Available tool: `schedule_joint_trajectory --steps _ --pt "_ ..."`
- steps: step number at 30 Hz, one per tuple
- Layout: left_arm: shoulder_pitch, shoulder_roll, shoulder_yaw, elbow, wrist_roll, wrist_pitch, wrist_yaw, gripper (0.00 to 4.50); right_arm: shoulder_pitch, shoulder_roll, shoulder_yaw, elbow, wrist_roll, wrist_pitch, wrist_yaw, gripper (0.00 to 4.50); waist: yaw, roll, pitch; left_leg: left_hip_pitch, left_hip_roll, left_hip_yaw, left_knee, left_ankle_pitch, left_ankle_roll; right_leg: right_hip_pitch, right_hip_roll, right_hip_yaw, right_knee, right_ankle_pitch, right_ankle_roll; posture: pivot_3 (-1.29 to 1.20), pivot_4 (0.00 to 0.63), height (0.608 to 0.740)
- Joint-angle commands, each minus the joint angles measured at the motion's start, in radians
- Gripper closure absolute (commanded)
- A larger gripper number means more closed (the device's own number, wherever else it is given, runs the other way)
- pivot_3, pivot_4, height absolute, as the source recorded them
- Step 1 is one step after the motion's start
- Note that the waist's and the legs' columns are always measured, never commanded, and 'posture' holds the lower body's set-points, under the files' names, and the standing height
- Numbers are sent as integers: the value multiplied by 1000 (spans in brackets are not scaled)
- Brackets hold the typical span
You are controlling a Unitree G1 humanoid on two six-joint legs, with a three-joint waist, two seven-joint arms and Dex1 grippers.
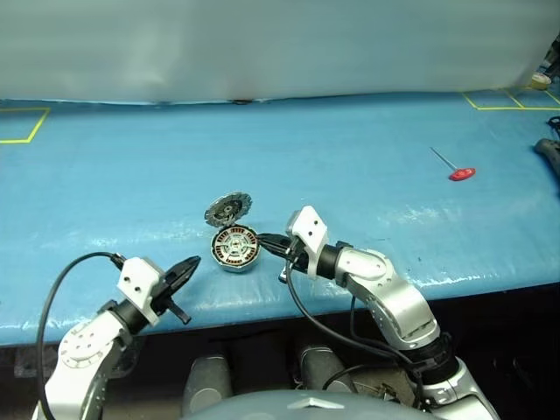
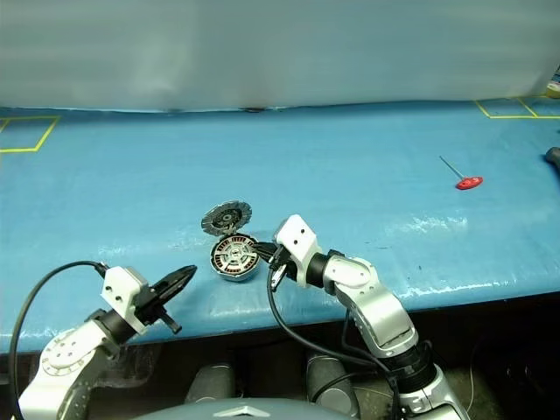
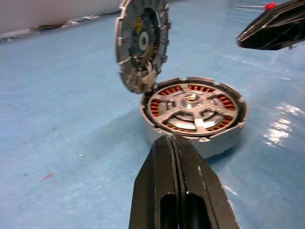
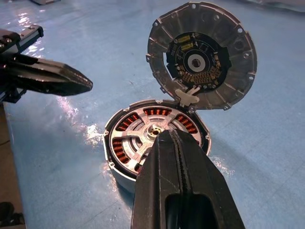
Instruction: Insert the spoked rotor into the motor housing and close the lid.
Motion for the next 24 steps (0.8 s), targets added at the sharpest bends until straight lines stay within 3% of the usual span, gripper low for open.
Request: schedule_joint_trajectory --steps 1,7,14,24 --pt "-99 28 71 54 -101 44 -52 4469 57 19 -16 -44 7 -70 -35 4500 6 0 0 0 0 0 0 0 0 0 0 0 0 0 0 0 150 740" --pt "-297 72 105 232 -175 93 -156 4469 149 35 8 -50 -13 -116 -83 4500 10 -1 0 -1 0 0 0 0 0 5 1 -1 0 0 0 0 150 740" --pt "-616 89 21 561 -108 76 -300 4469 194 41 6 -44 -21 -147 -120 4500 25 -2 0 0 0 -2 1 0 0 8 3 -1 0 0 0 0 150 740" --pt "-899 46 -95 867 -17 72 -449 4469 236 65 10 -41 -41 -175 -175 4500 27 -3 0 0 0 -5 1 0 0 10 4 -1 -2 1 1 0 150 740"
